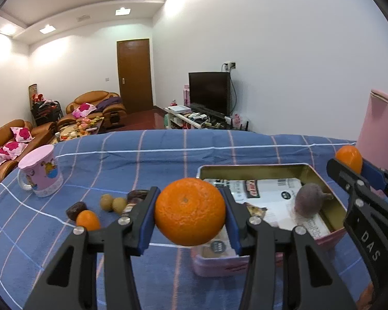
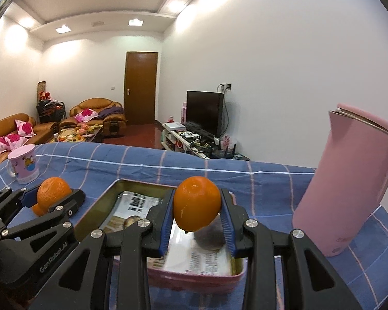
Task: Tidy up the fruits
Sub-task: 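Carry the orange in the left tool while the right tool carries its orange over the tin, then open the right tool to drop its orange into the tin while the left tool releases its orange, then move both tools back toward the snacks and orange on the cloth, then close the right tool around the wrapped round snack cake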
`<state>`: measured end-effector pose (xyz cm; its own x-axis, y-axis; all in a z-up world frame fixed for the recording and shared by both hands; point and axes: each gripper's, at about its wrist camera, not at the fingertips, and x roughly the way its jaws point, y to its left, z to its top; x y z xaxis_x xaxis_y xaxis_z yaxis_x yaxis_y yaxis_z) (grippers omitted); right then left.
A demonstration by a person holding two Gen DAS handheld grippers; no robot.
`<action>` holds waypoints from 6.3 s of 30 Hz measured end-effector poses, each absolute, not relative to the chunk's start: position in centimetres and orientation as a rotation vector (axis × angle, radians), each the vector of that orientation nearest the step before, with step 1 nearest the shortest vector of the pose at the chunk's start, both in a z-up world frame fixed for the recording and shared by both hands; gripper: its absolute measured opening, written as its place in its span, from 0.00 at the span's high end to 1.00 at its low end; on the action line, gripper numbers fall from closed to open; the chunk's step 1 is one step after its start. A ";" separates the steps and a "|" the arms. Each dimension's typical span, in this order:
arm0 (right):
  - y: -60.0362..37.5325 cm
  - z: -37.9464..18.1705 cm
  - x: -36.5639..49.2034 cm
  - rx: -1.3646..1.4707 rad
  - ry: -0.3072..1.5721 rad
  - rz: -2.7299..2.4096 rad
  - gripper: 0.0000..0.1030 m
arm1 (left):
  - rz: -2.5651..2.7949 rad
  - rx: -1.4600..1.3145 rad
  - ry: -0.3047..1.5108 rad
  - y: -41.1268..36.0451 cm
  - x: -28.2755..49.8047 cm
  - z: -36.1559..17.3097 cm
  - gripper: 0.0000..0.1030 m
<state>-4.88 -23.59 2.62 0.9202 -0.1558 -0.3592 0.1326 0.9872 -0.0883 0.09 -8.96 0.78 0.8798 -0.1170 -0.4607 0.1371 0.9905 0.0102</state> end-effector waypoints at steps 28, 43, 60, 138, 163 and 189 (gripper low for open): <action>-30.9 3.3 -3.3 0.045 0.376 -0.275 0.65 | -0.232 0.053 0.532 -15.6 4.0 1.5 0.53; -26.6 0.9 -1.6 -0.055 0.514 -0.059 0.65 | -0.209 0.086 0.615 -14.8 5.4 -0.3 0.53; -26.7 -0.3 0.1 -0.029 0.604 -0.010 0.65 | -0.218 0.088 0.646 -14.6 5.8 -0.9 0.53; -23.8 2.0 -5.9 0.128 0.305 -0.230 0.33 | -0.111 0.110 0.451 -4.9 1.9 0.8 0.00; -13.5 1.4 -3.1 0.141 0.338 -0.113 0.33 | 0.052 0.065 0.516 7.5 5.5 -0.1 0.00; -4.8 -3.0 6.8 0.000 0.783 0.057 0.55 | 0.273 -0.025 0.598 15.4 7.5 -0.6 0.00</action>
